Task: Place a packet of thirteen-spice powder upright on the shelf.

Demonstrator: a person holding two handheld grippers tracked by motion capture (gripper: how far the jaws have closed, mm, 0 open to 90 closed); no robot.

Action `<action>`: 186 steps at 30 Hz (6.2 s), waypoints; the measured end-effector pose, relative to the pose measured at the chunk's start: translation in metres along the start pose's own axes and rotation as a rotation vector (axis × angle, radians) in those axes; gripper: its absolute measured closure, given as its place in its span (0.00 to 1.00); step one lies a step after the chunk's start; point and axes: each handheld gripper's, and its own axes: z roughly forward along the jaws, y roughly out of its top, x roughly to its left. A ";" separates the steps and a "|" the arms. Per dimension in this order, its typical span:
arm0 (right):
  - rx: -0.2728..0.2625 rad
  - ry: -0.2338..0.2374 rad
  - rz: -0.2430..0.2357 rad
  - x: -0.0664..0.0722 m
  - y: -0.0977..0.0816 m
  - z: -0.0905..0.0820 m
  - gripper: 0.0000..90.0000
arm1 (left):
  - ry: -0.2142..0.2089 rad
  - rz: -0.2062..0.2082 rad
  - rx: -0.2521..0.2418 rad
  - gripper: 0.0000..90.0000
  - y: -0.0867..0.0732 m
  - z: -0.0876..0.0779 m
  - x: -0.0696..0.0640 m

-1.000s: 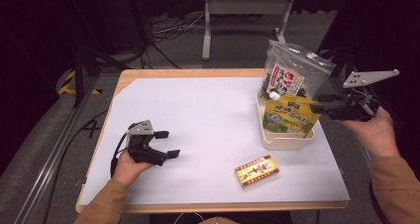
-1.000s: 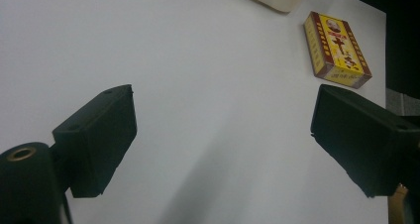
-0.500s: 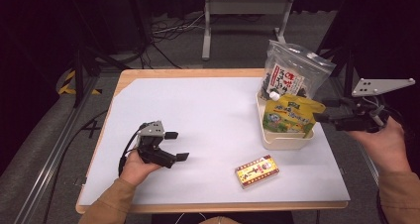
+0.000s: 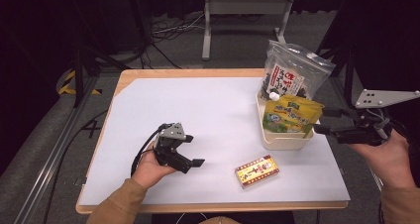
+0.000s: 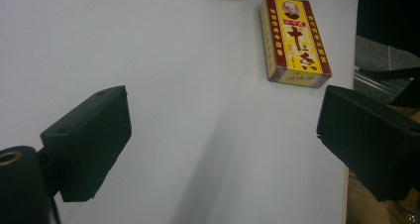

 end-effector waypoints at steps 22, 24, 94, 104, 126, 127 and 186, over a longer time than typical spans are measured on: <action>-0.051 0.044 0.027 0.011 -0.031 0.027 0.38 | -0.039 0.015 0.066 0.03 0.035 0.036 -0.027; -0.051 0.044 0.026 0.011 -0.033 0.028 0.38 | -0.041 0.016 0.071 0.03 0.036 0.038 -0.028; -0.048 0.073 0.096 0.009 -0.071 0.052 0.36 | 0.024 0.084 0.261 0.29 0.042 0.150 -0.082; -0.034 0.078 0.110 0.010 -0.071 0.052 0.36 | 0.011 0.083 0.241 0.36 0.041 0.147 -0.079; -0.017 0.092 0.128 0.017 -0.058 0.053 0.33 | 0.047 0.127 0.045 0.36 0.052 0.101 -0.083; -0.017 0.092 0.128 0.017 -0.058 0.053 0.33 | 0.047 0.127 0.045 0.36 0.052 0.101 -0.083; 0.228 0.282 0.085 0.056 0.053 0.115 0.33 | 0.235 0.173 -0.309 0.36 0.026 0.040 -0.081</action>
